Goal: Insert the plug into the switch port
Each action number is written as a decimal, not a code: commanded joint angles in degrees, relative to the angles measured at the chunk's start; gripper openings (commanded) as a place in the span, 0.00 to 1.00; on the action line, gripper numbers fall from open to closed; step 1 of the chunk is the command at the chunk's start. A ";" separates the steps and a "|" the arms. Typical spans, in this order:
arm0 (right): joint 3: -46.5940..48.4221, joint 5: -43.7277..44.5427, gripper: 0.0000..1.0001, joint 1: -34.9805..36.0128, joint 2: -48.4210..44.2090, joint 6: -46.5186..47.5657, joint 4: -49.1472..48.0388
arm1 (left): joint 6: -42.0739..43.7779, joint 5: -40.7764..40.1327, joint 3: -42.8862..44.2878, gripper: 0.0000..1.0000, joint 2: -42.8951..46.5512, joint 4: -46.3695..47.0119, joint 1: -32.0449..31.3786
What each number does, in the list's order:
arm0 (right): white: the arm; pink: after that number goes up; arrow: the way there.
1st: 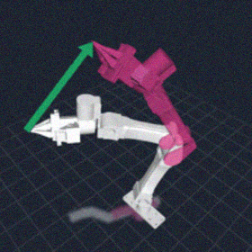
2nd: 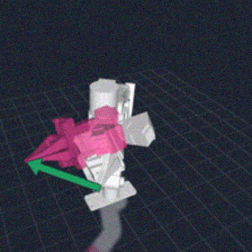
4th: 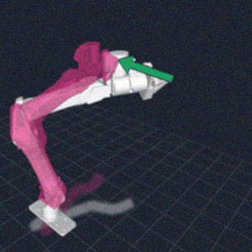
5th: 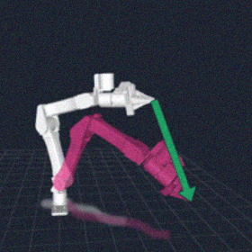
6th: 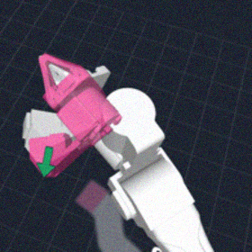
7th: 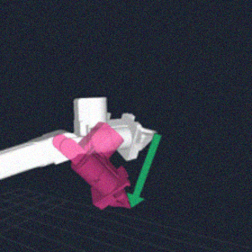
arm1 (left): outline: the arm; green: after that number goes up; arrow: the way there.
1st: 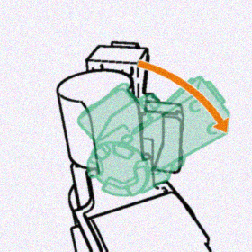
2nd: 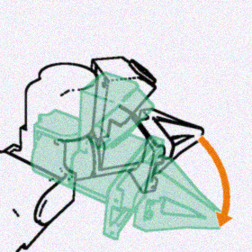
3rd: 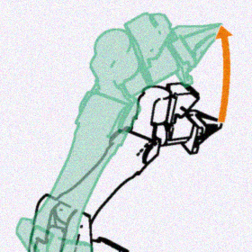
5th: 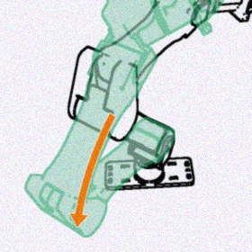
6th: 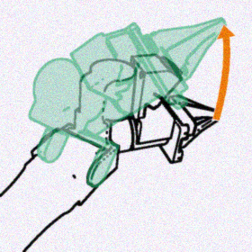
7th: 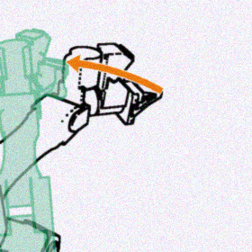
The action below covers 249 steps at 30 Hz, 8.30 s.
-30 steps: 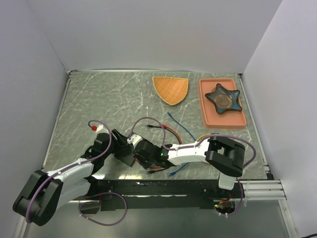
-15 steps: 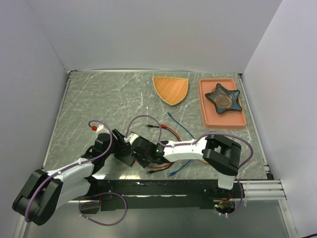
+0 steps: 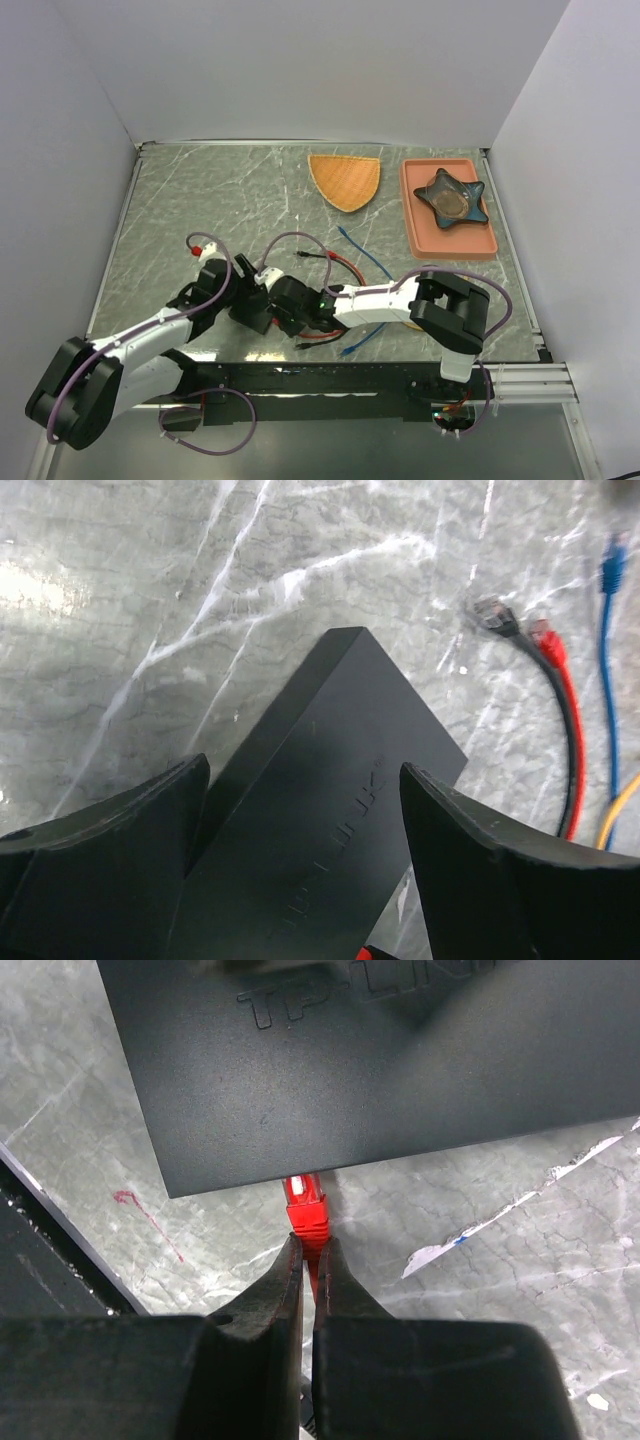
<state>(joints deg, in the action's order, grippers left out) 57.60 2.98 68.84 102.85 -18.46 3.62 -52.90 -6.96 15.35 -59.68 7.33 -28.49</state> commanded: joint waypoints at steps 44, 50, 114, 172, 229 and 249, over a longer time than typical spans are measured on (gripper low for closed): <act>-6.98 -1.31 0.99 -16.37 -24.19 14.76 -7.39 | 10.72 12.40 46.07 0.96 4.05 -28.07 8.72; -6.72 -2.72 0.97 -18.03 -20.15 18.02 -10.73 | 3.17 21.64 32.14 0.96 9.57 -14.20 8.72; 13.77 13.36 0.00 -24.89 -4.29 21.53 4.47 | 9.31 17.77 33.95 0.96 7.65 -22.27 8.72; -9.53 -27.23 0.00 -24.63 -48.18 29.36 -2.12 | 8.25 40.80 24.37 0.96 13.10 7.43 5.65; -1.36 -17.77 0.64 -25.42 -50.81 26.63 5.79 | 13.45 17.78 38.17 0.01 -0.17 -2.85 -16.60; 2.69 15.72 0.89 -7.67 -41.33 35.07 3.07 | -8.70 6.25 37.47 0.01 2.99 -8.30 -16.60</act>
<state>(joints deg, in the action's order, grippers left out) 57.14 6.90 57.98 58.63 13.02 10.15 -58.11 -0.16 51.13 -57.14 -1.58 -44.84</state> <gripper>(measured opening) 0.919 0.106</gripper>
